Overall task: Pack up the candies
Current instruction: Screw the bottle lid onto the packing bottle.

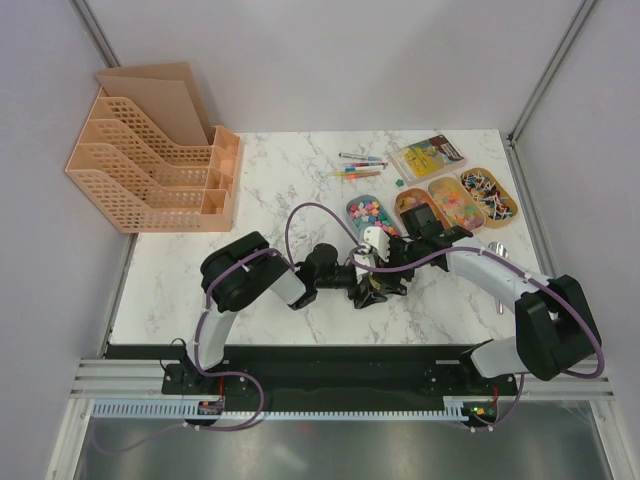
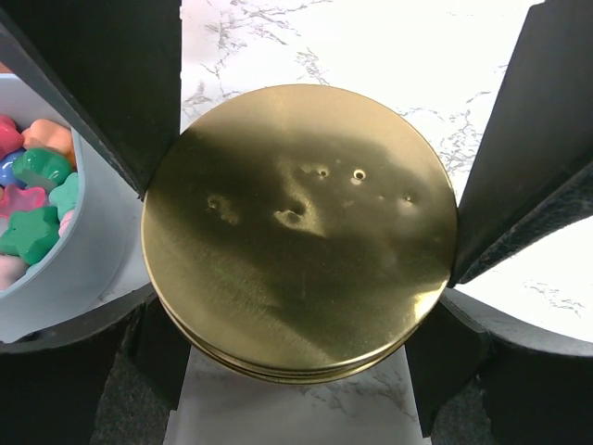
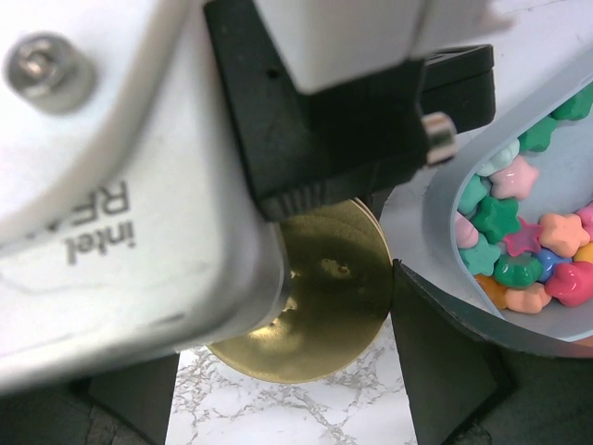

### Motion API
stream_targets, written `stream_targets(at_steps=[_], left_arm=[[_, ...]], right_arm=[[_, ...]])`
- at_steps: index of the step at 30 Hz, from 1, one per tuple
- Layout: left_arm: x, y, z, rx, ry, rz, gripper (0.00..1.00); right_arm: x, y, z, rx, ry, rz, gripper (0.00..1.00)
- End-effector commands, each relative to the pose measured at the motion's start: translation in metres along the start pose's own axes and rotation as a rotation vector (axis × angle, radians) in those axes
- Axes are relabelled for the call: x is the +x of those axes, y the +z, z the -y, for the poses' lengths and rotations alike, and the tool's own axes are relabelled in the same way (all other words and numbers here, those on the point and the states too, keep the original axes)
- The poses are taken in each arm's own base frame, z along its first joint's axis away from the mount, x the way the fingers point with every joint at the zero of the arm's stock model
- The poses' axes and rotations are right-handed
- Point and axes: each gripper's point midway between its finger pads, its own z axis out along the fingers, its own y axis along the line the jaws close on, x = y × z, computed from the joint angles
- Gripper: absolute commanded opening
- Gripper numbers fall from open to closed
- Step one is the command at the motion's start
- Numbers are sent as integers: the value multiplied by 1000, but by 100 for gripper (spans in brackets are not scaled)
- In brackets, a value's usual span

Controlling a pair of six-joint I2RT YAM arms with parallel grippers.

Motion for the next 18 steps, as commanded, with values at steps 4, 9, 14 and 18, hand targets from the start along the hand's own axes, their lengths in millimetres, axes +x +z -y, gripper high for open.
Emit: stream_targets(at_steps=[4,9,14,18], left_arm=[[118,-37,9,-87,-173,-378,2],[119,-37,8,-88,-171,-383,2],[119,-38,7,-90,-171,-387,2],[120,-39,8,-88,-169,-391,2]], right_arm=[[52,-3,-31,-35,294,-219,45],[56,-7,-26,6,307,-244,45],[61,-8,-24,7,342,-297,45],[57,-10,-22,0,403,-330,44]])
